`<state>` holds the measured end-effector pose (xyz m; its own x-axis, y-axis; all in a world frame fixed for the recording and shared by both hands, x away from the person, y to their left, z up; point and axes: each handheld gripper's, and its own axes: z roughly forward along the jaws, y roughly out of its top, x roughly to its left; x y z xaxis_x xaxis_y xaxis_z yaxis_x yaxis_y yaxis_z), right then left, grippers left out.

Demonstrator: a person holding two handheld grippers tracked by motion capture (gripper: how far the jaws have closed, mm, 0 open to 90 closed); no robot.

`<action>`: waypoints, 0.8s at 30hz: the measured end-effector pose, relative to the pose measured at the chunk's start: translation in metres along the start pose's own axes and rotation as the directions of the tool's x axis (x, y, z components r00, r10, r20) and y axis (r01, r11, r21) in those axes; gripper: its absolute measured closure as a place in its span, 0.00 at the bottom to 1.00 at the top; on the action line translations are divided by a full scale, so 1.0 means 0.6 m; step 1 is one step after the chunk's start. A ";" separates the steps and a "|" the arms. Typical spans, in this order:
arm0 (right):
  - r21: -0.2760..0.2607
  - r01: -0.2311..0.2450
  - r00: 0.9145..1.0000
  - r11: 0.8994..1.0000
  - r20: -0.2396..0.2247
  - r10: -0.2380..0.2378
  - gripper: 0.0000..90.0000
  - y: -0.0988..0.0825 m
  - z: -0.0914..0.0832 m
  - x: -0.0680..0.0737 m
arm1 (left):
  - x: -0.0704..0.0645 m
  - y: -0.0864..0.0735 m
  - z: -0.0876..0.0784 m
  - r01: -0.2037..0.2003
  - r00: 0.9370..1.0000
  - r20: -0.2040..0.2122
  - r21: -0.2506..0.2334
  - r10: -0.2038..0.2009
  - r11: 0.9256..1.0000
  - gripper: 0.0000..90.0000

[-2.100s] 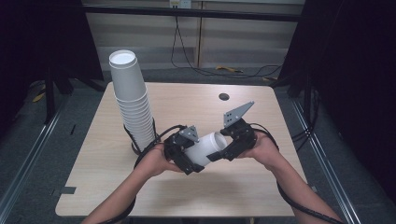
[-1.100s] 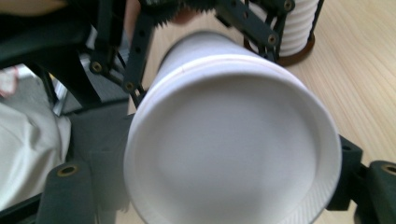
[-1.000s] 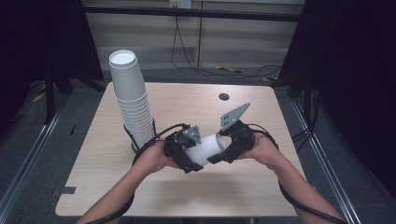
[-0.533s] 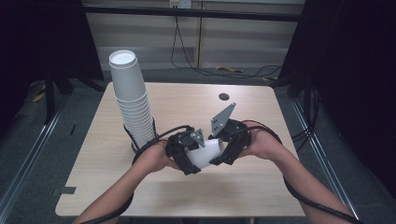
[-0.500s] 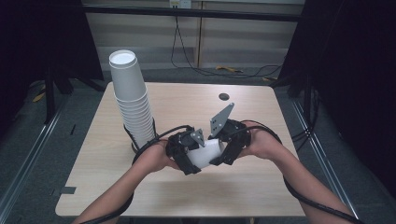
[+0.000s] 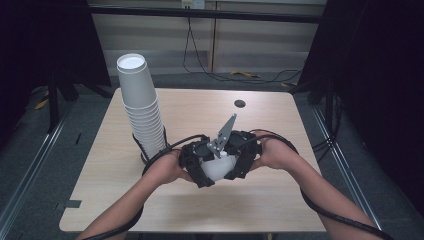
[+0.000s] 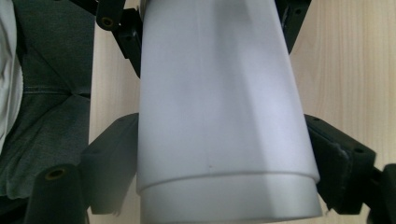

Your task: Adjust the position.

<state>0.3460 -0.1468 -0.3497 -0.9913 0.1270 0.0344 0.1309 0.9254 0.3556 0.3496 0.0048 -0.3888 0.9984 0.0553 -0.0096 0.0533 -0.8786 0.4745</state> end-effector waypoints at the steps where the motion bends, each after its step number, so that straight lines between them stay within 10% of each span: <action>1: 0.000 0.000 1.000 1.000 0.000 0.000 0.21 0.000 0.000 0.000 | 0.000 0.000 0.000 0.000 1.000 0.000 0.000 0.000 1.000 0.17; 24: -0.055 0.089 0.996 0.995 0.007 -0.089 0.27 -0.012 -0.007 -0.002 | 0.001 -0.001 -0.003 -0.007 1.000 0.008 -0.018 0.007 1.000 0.18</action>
<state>0.3461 -0.1552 -0.3485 -0.9989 0.0471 -0.0040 0.0414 0.9118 0.4085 0.3502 0.0061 -0.3875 0.9989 0.0459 -0.0131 0.0464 -0.8703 0.4903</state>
